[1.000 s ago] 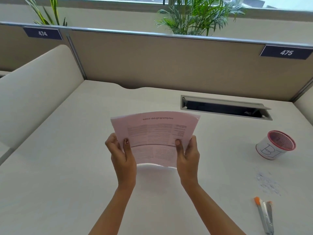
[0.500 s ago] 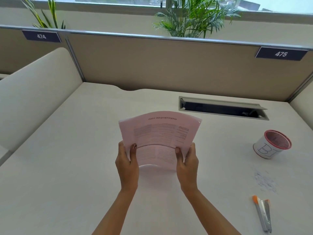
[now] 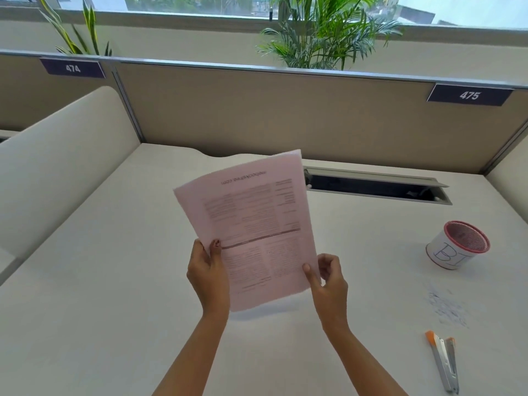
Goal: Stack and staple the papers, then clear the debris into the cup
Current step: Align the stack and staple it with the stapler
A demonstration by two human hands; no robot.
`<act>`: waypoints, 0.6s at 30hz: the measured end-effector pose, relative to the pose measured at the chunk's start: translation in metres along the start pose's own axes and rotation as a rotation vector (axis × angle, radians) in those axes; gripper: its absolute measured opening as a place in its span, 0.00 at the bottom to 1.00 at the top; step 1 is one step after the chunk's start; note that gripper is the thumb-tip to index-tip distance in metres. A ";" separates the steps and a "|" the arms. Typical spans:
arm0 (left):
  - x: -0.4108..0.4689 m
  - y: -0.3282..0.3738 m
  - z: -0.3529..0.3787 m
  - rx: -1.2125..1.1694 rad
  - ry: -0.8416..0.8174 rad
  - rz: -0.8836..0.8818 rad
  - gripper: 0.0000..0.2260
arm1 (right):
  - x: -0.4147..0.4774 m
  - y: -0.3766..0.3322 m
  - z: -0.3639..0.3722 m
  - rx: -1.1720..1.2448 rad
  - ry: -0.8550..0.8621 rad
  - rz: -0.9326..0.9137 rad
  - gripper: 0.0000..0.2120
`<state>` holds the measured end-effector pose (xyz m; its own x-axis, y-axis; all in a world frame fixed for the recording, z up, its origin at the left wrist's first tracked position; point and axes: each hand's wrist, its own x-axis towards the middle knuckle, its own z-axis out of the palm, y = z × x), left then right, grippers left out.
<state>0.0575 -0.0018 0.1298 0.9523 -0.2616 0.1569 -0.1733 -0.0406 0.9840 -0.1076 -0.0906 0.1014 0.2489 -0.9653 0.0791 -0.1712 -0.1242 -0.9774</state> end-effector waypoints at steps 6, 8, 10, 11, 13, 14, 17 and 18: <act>0.001 0.000 0.006 -0.207 0.020 -0.204 0.08 | -0.007 0.005 -0.001 0.590 -0.202 0.374 0.24; -0.007 -0.002 0.010 -0.310 -0.024 -0.294 0.11 | -0.012 -0.001 0.004 0.759 -0.269 0.393 0.21; -0.018 -0.001 0.012 -0.391 -0.080 -0.363 0.13 | -0.012 -0.005 0.008 0.774 -0.229 0.374 0.19; -0.022 -0.001 0.012 -0.418 -0.105 -0.377 0.13 | -0.011 -0.006 0.008 0.743 -0.178 0.353 0.18; -0.025 -0.003 0.009 -0.441 -0.132 -0.364 0.12 | -0.005 -0.009 0.005 0.621 -0.075 0.301 0.14; -0.024 -0.005 0.005 -0.445 -0.129 -0.355 0.11 | -0.002 -0.010 0.001 0.543 -0.031 0.274 0.11; -0.011 -0.010 -0.009 -0.496 -0.077 -0.345 0.09 | 0.009 -0.011 -0.014 0.374 0.033 0.175 0.06; -0.005 -0.011 -0.014 -0.519 -0.057 -0.346 0.09 | 0.012 -0.012 -0.020 0.340 0.039 0.141 0.05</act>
<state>0.0583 0.0138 0.1194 0.9139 -0.3691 -0.1692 0.3015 0.3379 0.8916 -0.1213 -0.1051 0.1177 0.2081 -0.9763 -0.0601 0.1269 0.0879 -0.9880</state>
